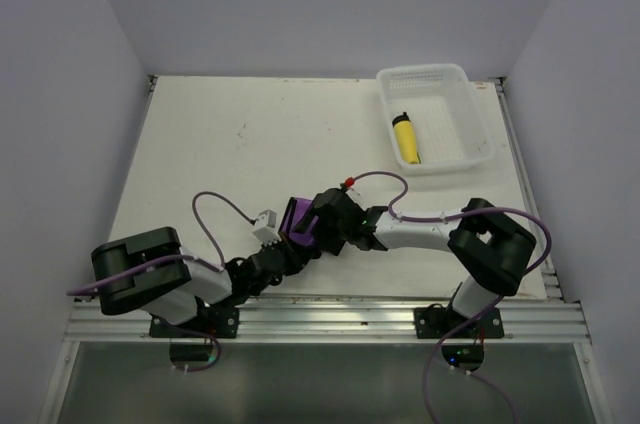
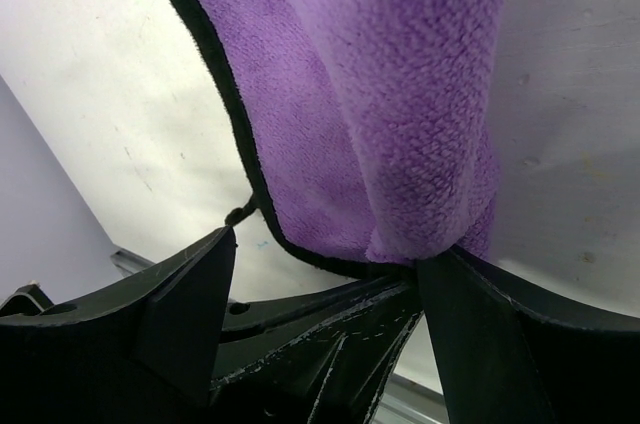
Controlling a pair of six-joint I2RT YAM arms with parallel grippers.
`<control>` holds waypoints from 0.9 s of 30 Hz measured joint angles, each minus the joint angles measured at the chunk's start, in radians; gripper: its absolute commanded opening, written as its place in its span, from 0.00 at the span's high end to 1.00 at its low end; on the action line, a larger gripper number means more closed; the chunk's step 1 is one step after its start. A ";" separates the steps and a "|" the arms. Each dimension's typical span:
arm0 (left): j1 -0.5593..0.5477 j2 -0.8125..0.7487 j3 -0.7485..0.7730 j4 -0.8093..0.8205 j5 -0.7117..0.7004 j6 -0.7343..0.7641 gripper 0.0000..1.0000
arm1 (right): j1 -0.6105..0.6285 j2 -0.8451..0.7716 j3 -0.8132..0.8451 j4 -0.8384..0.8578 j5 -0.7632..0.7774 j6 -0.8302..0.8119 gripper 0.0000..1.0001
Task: Roll the towels
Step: Roll the towel
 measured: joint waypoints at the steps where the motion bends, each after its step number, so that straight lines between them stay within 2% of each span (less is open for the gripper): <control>1: 0.000 -0.002 0.000 -0.003 -0.002 -0.010 1.00 | 0.000 0.000 0.000 0.000 0.000 0.000 0.23; 16: 0.000 -0.054 0.043 -0.188 -0.013 -0.186 1.00 | -0.042 -0.026 0.023 -0.054 -0.049 -0.061 0.17; 20: 0.000 -0.079 0.037 -0.222 -0.010 -0.224 1.00 | -0.083 -0.090 0.038 -0.128 -0.055 -0.144 0.16; 27: 0.001 -0.140 0.006 -0.269 0.011 -0.272 1.00 | -0.197 -0.251 0.084 -0.248 -0.035 -0.362 0.21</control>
